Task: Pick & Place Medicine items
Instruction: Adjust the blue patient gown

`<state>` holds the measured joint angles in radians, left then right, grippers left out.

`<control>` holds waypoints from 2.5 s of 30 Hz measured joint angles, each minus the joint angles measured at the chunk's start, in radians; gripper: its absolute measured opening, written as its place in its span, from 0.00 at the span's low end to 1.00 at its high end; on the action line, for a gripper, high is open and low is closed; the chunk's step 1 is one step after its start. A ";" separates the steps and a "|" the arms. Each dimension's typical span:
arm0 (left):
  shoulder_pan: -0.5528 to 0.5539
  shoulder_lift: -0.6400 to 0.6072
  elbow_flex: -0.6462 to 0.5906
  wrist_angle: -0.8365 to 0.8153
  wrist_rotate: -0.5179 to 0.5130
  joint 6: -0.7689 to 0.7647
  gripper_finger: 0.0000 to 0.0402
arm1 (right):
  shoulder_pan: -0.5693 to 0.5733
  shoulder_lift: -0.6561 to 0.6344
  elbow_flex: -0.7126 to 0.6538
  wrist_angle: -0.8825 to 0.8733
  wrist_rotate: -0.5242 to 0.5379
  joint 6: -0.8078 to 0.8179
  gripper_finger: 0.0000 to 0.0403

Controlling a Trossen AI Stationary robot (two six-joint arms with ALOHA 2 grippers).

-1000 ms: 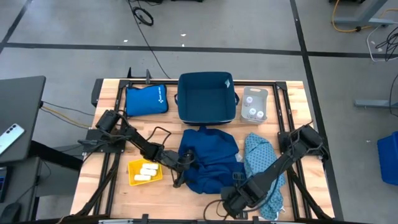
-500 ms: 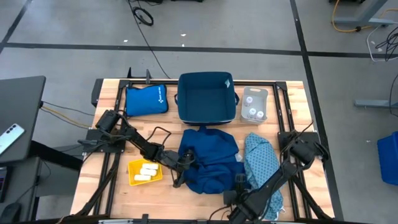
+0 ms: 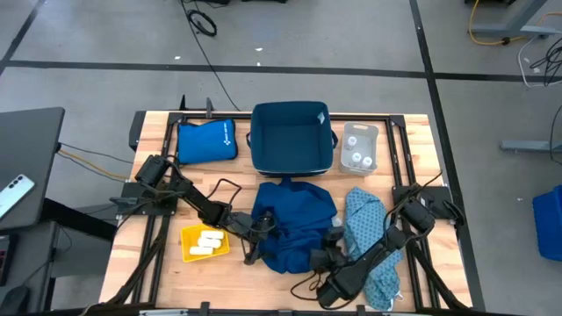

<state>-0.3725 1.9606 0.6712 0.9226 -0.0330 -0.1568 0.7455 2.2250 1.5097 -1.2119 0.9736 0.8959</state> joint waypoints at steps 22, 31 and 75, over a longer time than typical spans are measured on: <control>-0.002 0.000 -0.003 -0.012 0.007 -0.001 0.84 | -0.147 -0.006 0.003 0.886 -0.067 -1.337 0.38; 0.000 0.002 -0.006 -0.019 -0.004 -0.002 0.84 | -0.265 -0.011 0.006 0.887 -0.237 -1.321 0.40; -0.114 -0.236 -0.074 0.065 -0.329 0.225 0.87 | -0.216 -0.119 0.006 1.106 0.255 -1.621 0.02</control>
<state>-0.4863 1.7249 0.5975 0.9876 -0.3623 0.0684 0.5297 2.1061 1.5152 -0.1061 1.2282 -0.7253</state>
